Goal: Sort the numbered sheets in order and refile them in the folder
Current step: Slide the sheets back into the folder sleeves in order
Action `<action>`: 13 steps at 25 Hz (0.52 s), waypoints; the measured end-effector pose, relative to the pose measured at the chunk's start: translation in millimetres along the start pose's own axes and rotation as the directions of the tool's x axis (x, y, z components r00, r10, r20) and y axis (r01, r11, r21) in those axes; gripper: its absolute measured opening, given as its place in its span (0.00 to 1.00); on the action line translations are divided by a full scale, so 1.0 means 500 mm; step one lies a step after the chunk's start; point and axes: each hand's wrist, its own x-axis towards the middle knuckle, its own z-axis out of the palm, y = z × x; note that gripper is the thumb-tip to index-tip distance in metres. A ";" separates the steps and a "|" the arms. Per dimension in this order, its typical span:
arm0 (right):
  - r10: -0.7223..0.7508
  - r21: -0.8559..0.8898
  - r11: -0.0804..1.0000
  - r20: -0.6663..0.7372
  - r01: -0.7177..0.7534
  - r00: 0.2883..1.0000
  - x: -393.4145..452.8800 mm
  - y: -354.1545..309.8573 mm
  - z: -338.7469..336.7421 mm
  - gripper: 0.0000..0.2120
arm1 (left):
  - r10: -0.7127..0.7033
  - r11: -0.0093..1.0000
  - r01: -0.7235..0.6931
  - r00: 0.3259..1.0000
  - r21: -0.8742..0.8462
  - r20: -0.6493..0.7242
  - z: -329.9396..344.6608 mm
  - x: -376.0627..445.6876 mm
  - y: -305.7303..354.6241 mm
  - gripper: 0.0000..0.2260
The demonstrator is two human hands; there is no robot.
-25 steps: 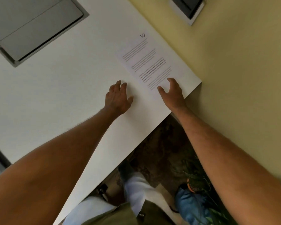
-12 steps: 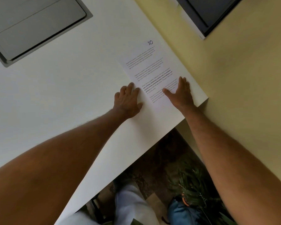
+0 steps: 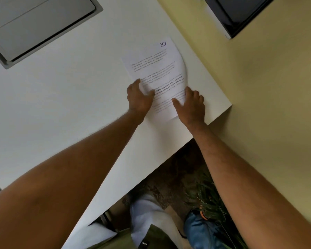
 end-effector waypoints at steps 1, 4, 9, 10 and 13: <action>0.010 0.010 1.000 0.019 -0.010 1.000 -0.001 -0.004 -0.003 0.36 | -0.089 0.981 0.085 0.996 -0.173 -0.020 -0.007 0.008 0.004 0.31; 0.040 0.047 0.998 0.061 -0.043 0.997 -0.003 -0.015 -0.011 0.36 | -0.320 0.739 0.295 0.945 -0.605 0.070 -0.026 0.021 -0.001 0.31; 0.070 0.192 0.977 0.120 -0.092 0.990 -0.017 -0.033 -0.020 0.36 | -0.258 0.848 0.347 0.930 -0.401 0.260 -0.045 -0.013 -0.018 0.11; 0.077 0.216 0.971 0.127 -0.104 0.989 -0.021 -0.038 -0.021 0.36 | -0.238 0.887 0.318 0.936 -0.334 0.260 -0.049 -0.021 -0.022 0.09; 0.102 0.266 0.953 0.176 -0.147 0.979 -0.038 -0.057 -0.020 0.35 | -0.143 0.943 0.197 0.968 -0.270 0.207 -0.066 -0.030 -0.045 0.11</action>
